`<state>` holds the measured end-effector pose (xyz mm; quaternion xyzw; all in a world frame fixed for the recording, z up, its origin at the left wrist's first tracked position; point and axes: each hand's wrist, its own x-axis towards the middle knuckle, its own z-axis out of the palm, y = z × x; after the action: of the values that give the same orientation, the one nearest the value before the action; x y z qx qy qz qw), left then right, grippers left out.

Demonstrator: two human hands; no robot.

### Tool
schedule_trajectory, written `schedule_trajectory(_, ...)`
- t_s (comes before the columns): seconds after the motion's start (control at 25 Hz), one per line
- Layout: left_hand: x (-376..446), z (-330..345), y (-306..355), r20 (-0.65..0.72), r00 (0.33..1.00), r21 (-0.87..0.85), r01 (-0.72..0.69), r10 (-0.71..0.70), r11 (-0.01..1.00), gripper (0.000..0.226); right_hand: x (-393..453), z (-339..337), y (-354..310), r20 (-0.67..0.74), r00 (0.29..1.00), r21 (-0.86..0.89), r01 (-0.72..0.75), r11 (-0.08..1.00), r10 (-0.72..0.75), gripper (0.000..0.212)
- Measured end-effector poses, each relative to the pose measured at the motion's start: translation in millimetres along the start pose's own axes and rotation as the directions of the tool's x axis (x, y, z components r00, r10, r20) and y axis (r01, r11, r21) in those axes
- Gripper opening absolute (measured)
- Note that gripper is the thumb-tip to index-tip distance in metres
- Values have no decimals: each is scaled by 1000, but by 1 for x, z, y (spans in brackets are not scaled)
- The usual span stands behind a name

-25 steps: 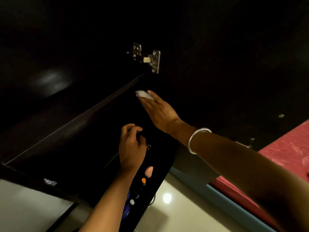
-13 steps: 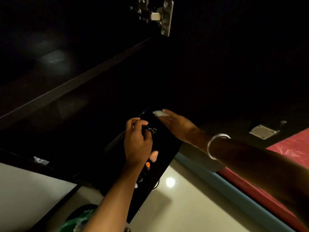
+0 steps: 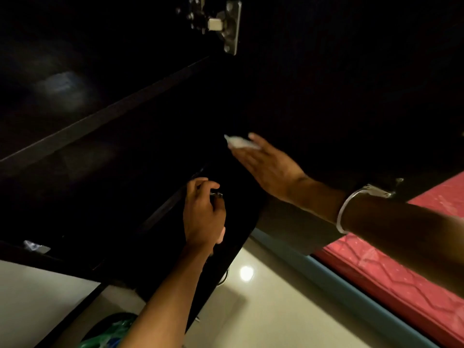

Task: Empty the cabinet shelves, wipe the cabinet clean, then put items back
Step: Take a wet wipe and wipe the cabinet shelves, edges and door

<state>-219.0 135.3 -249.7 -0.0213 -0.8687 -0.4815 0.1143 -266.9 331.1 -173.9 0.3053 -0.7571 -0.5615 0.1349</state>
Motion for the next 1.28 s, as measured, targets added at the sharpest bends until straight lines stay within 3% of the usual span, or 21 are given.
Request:
schedule_trajectory(0.12, 4, 9, 23, -9, 1000, -113, 23, -24, 993, 25, 2, -11, 42, -68, 974, 80, -211, 974, 217, 70)
schedule_trajectory(0.16, 4, 11, 29, -18, 999, -144, 33, -36, 989, 25, -7, -7, 28, -49, 982, 53, -178, 983, 180, 71)
schedule_trajectory(0.28, -1, 14, 34, 15, 995, -167, 104, -103, 980, 21, -57, 23, -72, 97, 973, 20, 207, 978, -208, 72)
schedule_trajectory(0.36, -2, 15, 34, 40, 993, -166, 120, -115, 979, 21, -88, 35, -96, 160, 949, 83, 261, 962, -272, 73)
schedule_trajectory(0.4, -2, 16, 34, 37, 993, -153, 120, -116, 981, 21, -94, 35, -84, 146, 960, 98, 226, 969, -238, 76)
schedule_trajectory(0.52, -5, 24, 45, 48, 997, -184, 64, -56, 981, 22, -93, 11, 17, 32, 998, 45, -60, 997, 58, 77)
schedule_trajectory(0.6, -7, 31, 57, 64, 996, -220, 72, -59, 973, 20, -84, -7, 90, -127, 914, 155, -366, 918, 386, 70)
schedule_trajectory(0.68, -11, 35, 67, 78, 995, -233, 73, -56, 970, 19, -81, -22, 109, -61, 844, 237, -507, 829, 533, 68)
schedule_trajectory(0.72, -13, 36, 69, 76, 996, -237, 69, -52, 969, 19, -82, -16, 88, -16, 876, 186, -470, 863, 481, 71)
schedule_trajectory(0.8, -18, 38, 71, 74, 996, -233, 73, -57, 970, 18, -97, -1, 2, 144, 986, 171, -114, 979, 89, 78)
schedule_trajectory(0.84, -22, 38, 72, 78, 996, -223, 65, -49, 973, 18, -114, 7, -42, 205, 973, 223, 57, 973, -104, 81)
schedule_trajectory(0.92, -24, 35, 74, 90, 996, -204, 35, -17, 978, 17, -136, 14, -70, 232, 959, 189, 121, 974, -165, 80)
schedule_trajectory(1.0, -23, 35, 79, 105, 994, -181, 35, -16, 983, 16, -143, 0, -28, 219, 975, 116, -60, 991, 34, 73)
schedule_trajectory(1.08, -22, 39, 89, 126, 992, -205, 17, 9, 979, 16, -149, -15, 42, 57, 968, 29, -248, 968, 246, 67)
schedule_trajectory(1.16, -26, 44, 105, 137, 989, -224, -15, 47, 974, 16, -166, -30, 109, -35, 893, 86, -444, 892, 448, 64)
schedule_trajectory(1.2, -29, 46, 113, 143, 987, -221, -39, 72, 974, 16, -174, -31, 126, -31, 817, 169, -564, 808, 576, 64)
schedule_trajectory(1.28, -31, 48, 125, 157, 982, -220, -66, 102, 973, 15, -183, -21, 112, -21, 723, 302, -654, 694, 691, 60)
